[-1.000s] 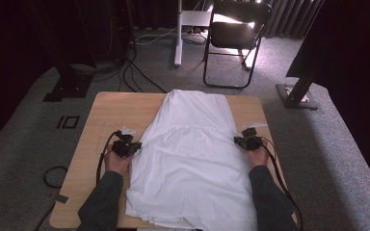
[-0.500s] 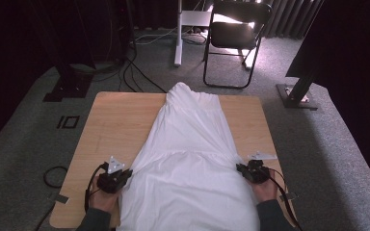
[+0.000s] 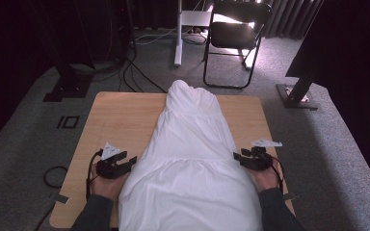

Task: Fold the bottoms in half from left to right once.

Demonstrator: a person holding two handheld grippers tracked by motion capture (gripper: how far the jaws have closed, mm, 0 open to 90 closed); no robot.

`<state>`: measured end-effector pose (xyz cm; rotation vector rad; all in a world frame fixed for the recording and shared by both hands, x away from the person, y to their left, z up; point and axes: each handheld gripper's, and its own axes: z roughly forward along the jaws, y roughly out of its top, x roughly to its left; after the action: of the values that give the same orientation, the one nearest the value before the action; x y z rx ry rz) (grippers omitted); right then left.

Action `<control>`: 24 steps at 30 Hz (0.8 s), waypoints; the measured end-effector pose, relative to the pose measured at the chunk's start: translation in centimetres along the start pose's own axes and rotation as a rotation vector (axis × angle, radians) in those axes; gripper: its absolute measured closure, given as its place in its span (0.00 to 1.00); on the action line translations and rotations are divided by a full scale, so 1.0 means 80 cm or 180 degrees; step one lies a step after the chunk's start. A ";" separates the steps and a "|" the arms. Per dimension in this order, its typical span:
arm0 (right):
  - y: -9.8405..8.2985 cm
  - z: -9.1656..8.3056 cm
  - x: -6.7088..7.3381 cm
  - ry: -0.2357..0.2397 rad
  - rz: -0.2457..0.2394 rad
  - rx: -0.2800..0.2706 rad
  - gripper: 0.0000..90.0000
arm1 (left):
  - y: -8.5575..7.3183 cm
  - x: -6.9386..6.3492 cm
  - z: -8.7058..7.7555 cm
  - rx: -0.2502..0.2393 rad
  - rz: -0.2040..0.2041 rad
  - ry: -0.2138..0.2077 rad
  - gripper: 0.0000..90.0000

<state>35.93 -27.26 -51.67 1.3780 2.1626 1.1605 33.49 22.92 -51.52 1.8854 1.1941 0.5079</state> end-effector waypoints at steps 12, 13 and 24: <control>0.033 0.092 0.005 0.0280 0.0062 0.0468 0.75 | 0.019 -0.001 0.098 0.0468 -0.0043 -0.0209 0.49; 0.033 0.094 0.006 0.0285 0.0030 0.0519 0.86 | 0.018 -0.002 0.100 0.0487 -0.0062 -0.0232 0.49; 0.039 0.025 -0.004 -0.0630 -0.0311 -0.0175 0.98 | 0.016 -0.021 0.101 0.0511 0.0099 -0.0296 0.45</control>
<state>39.25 -25.94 -50.52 1.2903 2.0204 0.9955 39.04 17.70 -54.98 2.0433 1.1754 0.3456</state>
